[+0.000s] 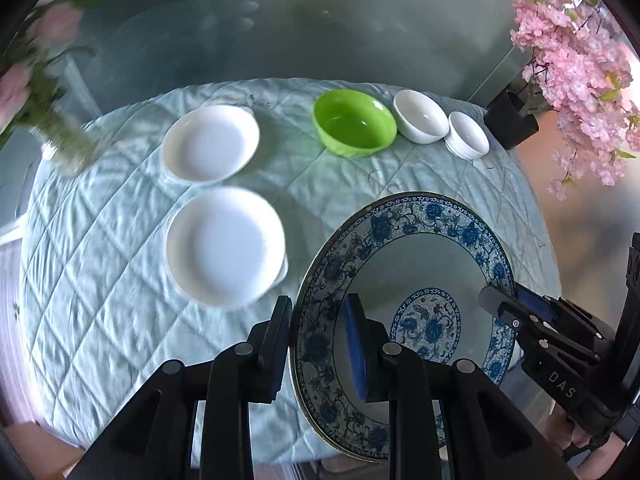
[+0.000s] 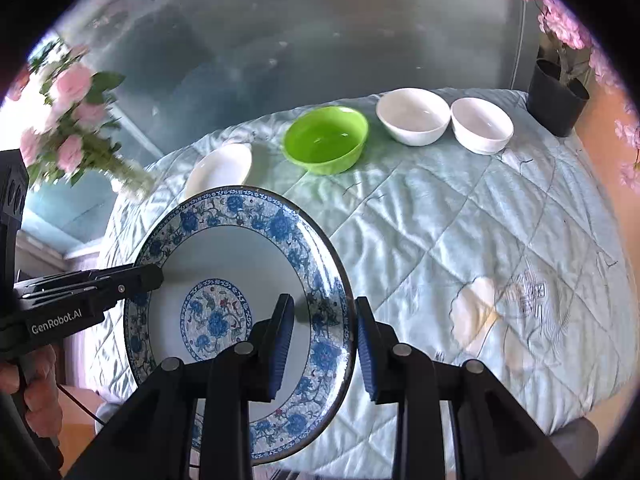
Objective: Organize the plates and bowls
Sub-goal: 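Lift the blue-and-white plate with the right gripper and carry it toward the table edge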
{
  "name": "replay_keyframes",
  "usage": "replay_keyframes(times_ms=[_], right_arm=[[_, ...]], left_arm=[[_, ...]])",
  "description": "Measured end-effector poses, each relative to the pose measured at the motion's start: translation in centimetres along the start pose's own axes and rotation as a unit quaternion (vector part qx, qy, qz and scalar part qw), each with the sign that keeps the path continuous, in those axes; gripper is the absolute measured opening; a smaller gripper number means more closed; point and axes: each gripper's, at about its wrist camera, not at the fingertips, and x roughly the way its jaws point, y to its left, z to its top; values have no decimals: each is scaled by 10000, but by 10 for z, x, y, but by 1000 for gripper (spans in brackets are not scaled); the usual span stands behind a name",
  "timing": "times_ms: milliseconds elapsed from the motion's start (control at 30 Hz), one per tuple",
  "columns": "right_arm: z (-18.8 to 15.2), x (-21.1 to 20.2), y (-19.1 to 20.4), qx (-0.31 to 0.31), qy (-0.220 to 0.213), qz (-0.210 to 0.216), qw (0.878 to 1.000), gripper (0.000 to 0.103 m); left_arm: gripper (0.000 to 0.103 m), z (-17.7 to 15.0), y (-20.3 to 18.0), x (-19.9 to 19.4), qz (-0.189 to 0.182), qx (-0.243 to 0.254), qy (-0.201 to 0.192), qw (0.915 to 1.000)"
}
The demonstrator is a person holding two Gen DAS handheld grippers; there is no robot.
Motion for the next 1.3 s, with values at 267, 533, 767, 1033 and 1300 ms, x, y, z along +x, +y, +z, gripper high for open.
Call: replay_keyframes(times_ms=[267,533,767,1033,1300], right_arm=[[-30,-22,25,-288,64,-18,9996,29],[-48,-20,23,-279,178,-81,9994,30],[-64,9,8,-111,415,-113,9990,30],[-81,58,-17,146,610,-82,9980,30],[-91,100,-36,328,628,-50,9975,30]], left_arm=[[23,-53,16,-19,-34,-295,-112,9995],[23,-86,19,8,-274,-554,144,9980],[23,-97,20,53,-343,-655,383,9965],[23,-104,27,115,-420,-718,576,9949],[23,-101,29,155,-284,-735,585,9952]])
